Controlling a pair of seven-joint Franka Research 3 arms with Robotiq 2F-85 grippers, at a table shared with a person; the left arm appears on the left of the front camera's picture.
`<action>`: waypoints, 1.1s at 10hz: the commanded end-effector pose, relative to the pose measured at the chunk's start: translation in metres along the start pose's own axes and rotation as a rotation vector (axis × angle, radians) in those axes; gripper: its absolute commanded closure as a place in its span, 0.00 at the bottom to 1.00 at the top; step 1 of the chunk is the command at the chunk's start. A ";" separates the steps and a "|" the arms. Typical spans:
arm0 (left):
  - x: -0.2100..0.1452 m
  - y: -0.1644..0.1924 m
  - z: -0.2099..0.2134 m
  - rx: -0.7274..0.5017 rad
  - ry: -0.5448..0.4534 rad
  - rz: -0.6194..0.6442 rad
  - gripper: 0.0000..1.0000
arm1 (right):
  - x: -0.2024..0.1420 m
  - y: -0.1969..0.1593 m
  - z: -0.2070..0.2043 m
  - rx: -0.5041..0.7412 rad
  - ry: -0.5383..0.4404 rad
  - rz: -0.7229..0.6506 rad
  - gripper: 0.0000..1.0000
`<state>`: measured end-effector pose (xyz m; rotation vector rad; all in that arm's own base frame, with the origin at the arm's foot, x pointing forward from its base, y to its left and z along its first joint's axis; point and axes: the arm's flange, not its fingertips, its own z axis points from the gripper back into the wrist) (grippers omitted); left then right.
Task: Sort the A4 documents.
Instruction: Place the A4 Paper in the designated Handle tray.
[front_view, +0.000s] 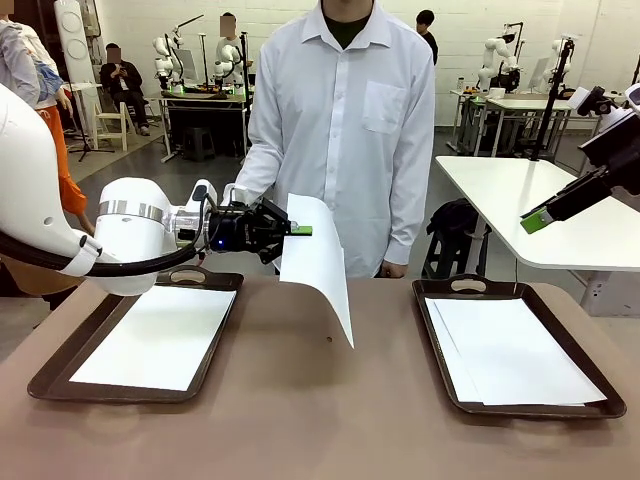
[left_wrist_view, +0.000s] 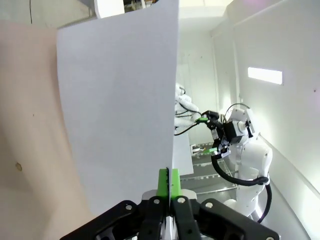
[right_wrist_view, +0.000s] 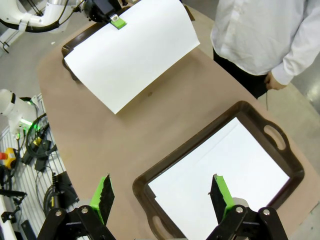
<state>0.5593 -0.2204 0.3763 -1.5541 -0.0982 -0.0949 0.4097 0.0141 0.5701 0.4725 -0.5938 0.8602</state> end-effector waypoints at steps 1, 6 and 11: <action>0.003 -0.012 0.004 0.096 0.120 -0.002 0.99 | 0.000 -0.001 -0.001 0.023 -0.022 0.002 0.00; -0.029 -0.054 0.100 0.351 0.171 0.017 0.99 | 0.000 -0.001 -0.001 0.023 -0.022 0.002 0.00; -0.033 -0.044 0.170 0.517 0.154 0.075 0.99 | 0.000 -0.001 -0.001 0.023 -0.022 0.002 0.00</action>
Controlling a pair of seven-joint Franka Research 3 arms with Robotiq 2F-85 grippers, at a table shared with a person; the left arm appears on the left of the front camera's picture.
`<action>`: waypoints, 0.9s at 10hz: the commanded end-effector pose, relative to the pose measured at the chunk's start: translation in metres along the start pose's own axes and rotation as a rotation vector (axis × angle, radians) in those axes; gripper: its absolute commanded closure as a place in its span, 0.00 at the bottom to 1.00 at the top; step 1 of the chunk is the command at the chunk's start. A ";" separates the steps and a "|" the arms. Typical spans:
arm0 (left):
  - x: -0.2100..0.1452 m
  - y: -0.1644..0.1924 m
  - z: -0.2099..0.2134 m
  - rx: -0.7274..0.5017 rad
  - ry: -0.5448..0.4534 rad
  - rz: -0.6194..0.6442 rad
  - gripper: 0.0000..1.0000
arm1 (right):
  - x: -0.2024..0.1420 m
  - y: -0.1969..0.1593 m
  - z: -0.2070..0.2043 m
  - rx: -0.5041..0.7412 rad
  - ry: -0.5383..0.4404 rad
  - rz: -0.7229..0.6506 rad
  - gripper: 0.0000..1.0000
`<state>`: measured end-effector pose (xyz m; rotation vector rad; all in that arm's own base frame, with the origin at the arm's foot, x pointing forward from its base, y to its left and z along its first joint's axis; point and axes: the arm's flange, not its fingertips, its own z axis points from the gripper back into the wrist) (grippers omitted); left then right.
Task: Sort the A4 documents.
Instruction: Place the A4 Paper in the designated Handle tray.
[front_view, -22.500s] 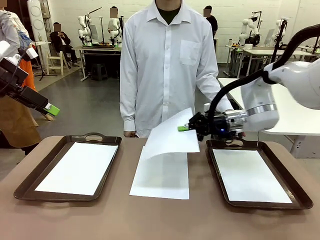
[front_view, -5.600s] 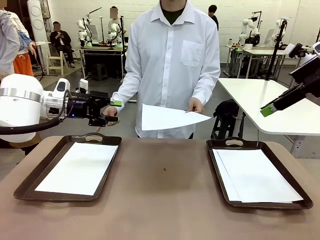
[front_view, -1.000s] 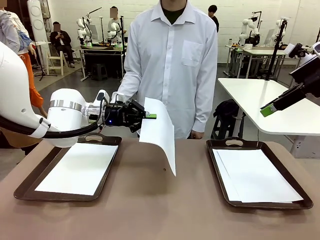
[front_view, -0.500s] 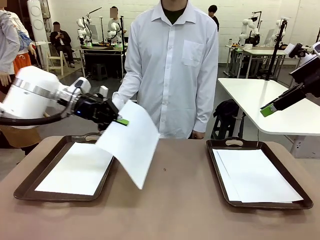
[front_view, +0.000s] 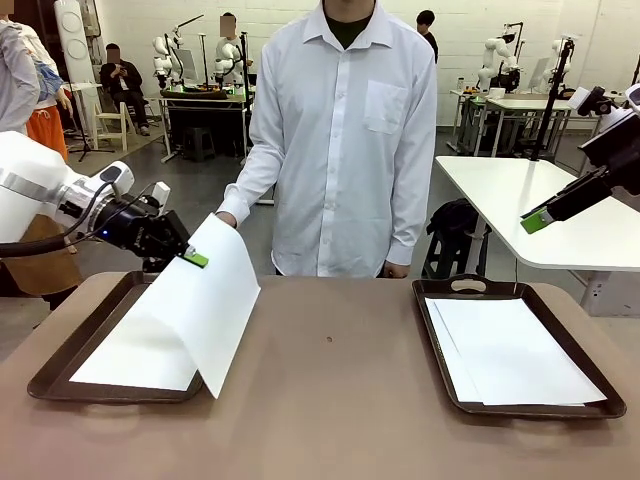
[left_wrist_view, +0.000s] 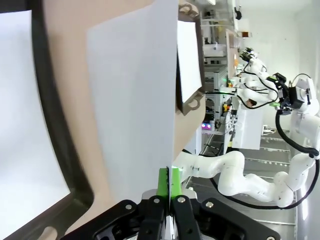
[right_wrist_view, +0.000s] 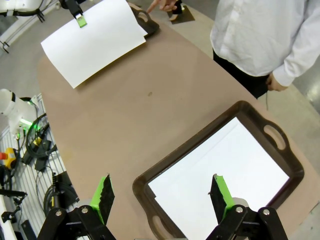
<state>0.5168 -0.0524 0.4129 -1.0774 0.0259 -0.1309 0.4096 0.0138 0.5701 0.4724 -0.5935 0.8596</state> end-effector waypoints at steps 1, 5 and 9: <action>0.009 0.003 0.012 0.080 0.030 0.032 0.99 | 0.000 -0.001 -0.001 0.023 -0.023 0.003 0.00; 0.037 0.045 0.016 0.170 0.036 0.103 0.99 | 0.000 -0.001 -0.001 0.023 -0.023 0.003 0.00; 0.051 0.078 0.027 0.279 0.027 0.199 0.99 | 0.000 -0.001 -0.001 0.023 -0.023 0.003 0.00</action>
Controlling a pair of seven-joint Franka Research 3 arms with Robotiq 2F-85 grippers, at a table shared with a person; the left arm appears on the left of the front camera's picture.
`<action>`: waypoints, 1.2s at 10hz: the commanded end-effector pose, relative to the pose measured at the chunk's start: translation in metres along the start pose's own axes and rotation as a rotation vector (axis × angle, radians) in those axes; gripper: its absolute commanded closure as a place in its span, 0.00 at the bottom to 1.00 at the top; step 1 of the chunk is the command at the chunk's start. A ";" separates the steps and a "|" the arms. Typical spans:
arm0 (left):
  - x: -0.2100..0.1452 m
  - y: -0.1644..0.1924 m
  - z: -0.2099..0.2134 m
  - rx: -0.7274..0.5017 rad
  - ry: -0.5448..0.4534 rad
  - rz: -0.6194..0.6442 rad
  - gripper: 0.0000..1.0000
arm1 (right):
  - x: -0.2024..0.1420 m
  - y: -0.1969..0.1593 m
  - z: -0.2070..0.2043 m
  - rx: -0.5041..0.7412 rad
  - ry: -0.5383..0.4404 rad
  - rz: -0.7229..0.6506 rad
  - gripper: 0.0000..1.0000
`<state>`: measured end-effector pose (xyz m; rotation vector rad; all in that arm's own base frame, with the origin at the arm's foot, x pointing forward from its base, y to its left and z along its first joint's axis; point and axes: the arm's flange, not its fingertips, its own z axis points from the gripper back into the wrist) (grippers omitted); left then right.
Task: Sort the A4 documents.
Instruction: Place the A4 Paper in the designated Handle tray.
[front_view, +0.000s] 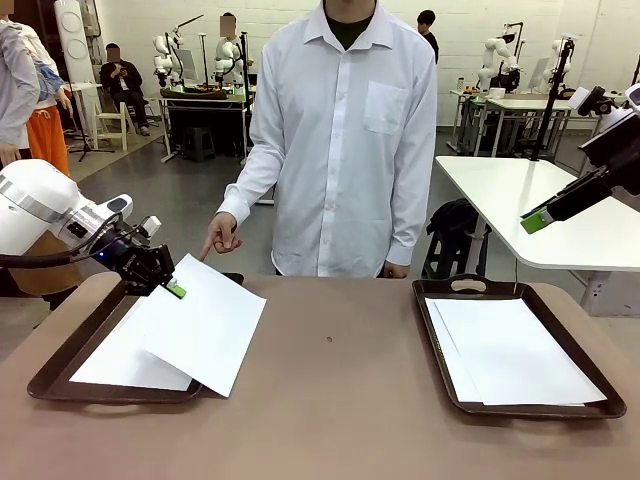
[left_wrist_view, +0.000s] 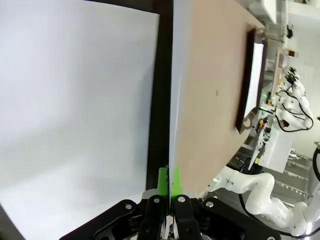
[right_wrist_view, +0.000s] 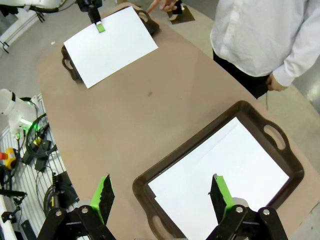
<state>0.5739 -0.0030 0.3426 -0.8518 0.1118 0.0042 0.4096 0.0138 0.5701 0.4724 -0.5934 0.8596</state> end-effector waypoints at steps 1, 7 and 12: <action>-0.004 -0.007 0.021 0.117 0.017 0.062 0.99 | 0.000 -0.001 -0.001 0.023 -0.023 0.003 0.00; -0.006 0.005 0.016 0.293 0.027 0.126 0.99 | 0.000 -0.001 -0.001 0.023 -0.023 0.003 0.00; -0.001 0.016 0.013 0.394 -0.070 0.150 0.99 | 0.000 -0.001 -0.001 0.023 -0.023 0.003 0.00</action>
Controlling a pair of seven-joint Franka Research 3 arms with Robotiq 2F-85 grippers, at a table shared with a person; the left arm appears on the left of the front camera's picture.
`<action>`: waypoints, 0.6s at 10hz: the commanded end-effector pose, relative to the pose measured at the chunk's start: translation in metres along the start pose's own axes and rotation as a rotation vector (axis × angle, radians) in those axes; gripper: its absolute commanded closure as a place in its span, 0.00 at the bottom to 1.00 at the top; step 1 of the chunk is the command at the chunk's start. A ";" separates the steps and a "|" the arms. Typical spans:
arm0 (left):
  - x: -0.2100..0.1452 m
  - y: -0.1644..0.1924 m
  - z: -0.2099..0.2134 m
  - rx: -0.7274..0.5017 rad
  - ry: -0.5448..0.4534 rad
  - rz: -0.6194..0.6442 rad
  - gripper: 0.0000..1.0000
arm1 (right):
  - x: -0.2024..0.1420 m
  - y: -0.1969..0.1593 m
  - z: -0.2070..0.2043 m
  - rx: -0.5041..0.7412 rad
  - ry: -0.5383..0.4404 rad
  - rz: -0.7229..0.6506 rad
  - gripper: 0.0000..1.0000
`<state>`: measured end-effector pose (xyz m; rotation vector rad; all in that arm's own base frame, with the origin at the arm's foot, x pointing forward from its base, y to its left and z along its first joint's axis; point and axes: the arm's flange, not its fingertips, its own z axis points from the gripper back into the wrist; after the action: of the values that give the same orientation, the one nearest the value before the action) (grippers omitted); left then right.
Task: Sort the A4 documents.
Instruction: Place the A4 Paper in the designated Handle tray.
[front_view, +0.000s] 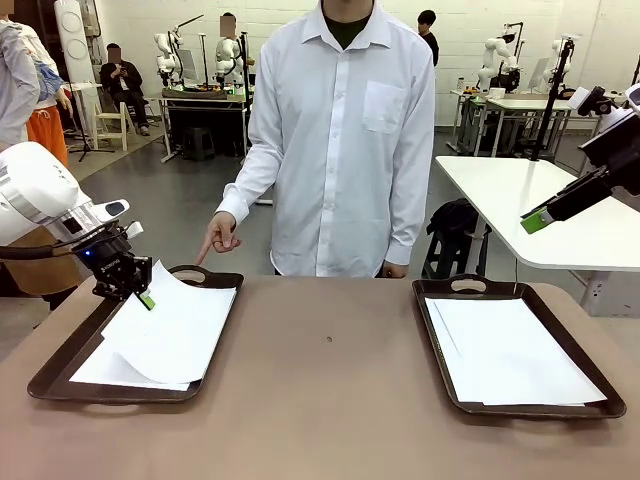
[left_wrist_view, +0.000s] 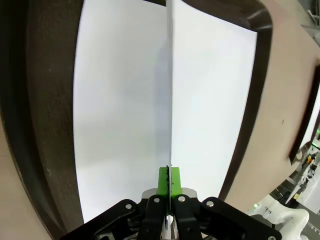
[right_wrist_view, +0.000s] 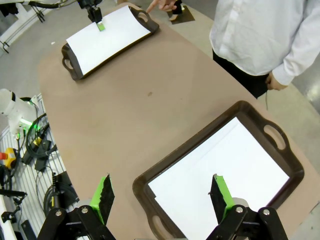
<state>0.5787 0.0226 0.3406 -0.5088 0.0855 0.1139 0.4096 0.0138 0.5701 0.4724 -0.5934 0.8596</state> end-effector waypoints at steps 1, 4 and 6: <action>-0.009 -0.004 -0.001 0.080 0.020 0.057 0.99 | 0.000 -0.001 -0.001 0.023 -0.023 0.003 0.00; -0.010 -0.002 0.006 0.110 0.062 0.035 0.73 | 0.000 -0.001 -0.001 0.023 -0.023 0.003 0.00; -0.010 -0.003 0.011 0.128 0.063 0.029 0.53 | 0.000 -0.001 -0.001 0.023 -0.023 0.003 0.00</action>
<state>0.5695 0.0247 0.3442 -0.4156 0.1450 0.1078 0.4096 0.0138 0.5701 0.4724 -0.5934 0.8596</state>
